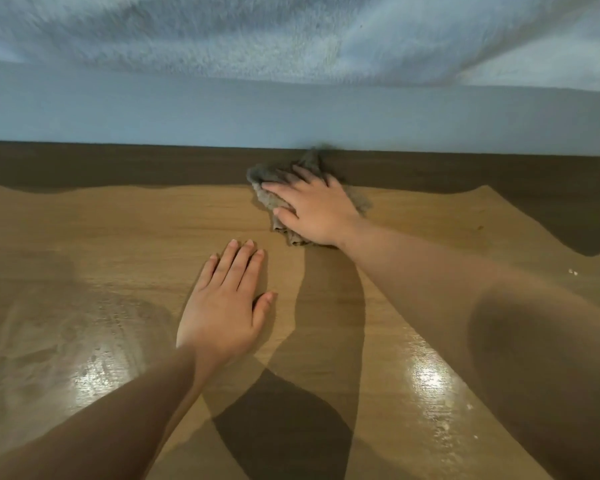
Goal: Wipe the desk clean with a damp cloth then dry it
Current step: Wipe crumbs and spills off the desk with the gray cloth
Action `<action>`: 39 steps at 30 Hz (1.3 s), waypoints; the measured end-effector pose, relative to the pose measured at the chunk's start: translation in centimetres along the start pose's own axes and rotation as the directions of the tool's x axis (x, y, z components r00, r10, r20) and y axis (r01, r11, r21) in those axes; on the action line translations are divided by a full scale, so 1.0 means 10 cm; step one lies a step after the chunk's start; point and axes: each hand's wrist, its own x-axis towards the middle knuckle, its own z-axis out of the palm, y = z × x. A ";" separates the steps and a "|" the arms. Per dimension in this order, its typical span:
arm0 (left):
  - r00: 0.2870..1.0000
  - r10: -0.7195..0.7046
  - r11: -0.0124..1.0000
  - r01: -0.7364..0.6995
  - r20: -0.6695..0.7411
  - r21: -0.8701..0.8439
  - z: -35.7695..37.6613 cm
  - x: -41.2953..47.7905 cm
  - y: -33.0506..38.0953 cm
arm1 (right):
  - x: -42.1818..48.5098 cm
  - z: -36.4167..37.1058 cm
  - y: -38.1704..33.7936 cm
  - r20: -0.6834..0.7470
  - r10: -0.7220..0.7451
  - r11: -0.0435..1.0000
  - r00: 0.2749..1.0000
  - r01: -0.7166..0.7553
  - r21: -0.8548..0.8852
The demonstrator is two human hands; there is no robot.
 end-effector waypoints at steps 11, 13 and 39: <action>0.996 -0.080 0.994 0.076 -0.050 -0.075 -0.04 0.05 0.13 | -0.99 0.04 0.48 -0.063 0.484 0.874 0.873 -0.478 0.090; 0.974 -0.225 0.965 0.216 -0.042 -0.150 -0.10 0.14 0.38 | -1.21 0.10 0.17 -0.028 0.187 0.982 0.982 -0.185 0.039; 0.961 -0.263 0.961 0.269 0.088 -0.061 0.01 0.56 1.63 | -1.50 -0.04 1.45 -0.126 0.164 0.985 0.978 -0.156 0.073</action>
